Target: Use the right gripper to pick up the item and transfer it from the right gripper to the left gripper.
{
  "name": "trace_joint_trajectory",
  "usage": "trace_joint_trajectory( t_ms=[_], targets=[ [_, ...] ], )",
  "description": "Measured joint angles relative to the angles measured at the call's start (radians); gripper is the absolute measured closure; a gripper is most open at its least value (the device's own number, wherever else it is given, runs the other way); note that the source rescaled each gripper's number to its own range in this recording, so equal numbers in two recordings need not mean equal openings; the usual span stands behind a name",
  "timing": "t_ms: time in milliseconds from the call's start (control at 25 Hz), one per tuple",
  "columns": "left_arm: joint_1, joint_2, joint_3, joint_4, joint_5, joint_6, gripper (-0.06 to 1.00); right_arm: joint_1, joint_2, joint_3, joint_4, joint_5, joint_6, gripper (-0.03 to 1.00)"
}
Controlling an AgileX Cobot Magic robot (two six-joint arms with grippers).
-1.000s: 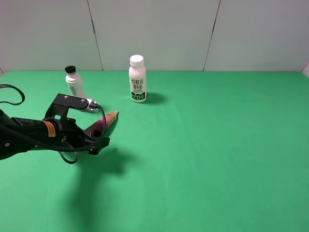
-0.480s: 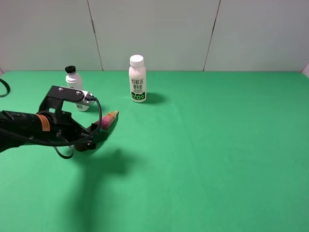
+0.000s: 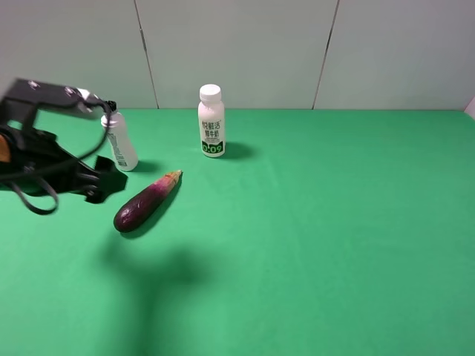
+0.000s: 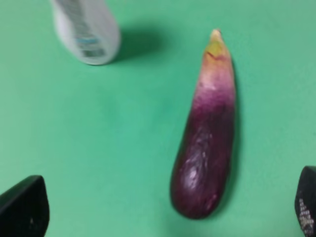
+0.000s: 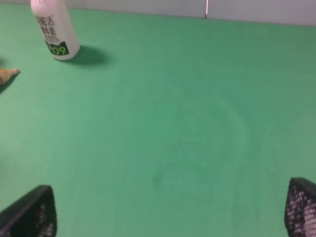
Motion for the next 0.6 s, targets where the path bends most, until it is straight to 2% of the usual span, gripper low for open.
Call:
trace_joint_trajectory(
  t_ms=[240,440,600],
  targets=[
    [0.0,-0.275,-0.063,0.001,0.257,0.042,-0.06,0.0,0.0,0.0,0.0,0.0,0.0,-0.03],
    [0.0,-0.529,-0.063,-0.002,0.532,0.095,-0.06,0.0,0.0,0.0,0.0,0.0,0.0,-0.03],
    [0.0,-0.726,-0.063,-0.073,0.705,0.169,-0.06,0.0,0.0,0.0,0.0,0.0,0.0,-0.03]
  ],
)
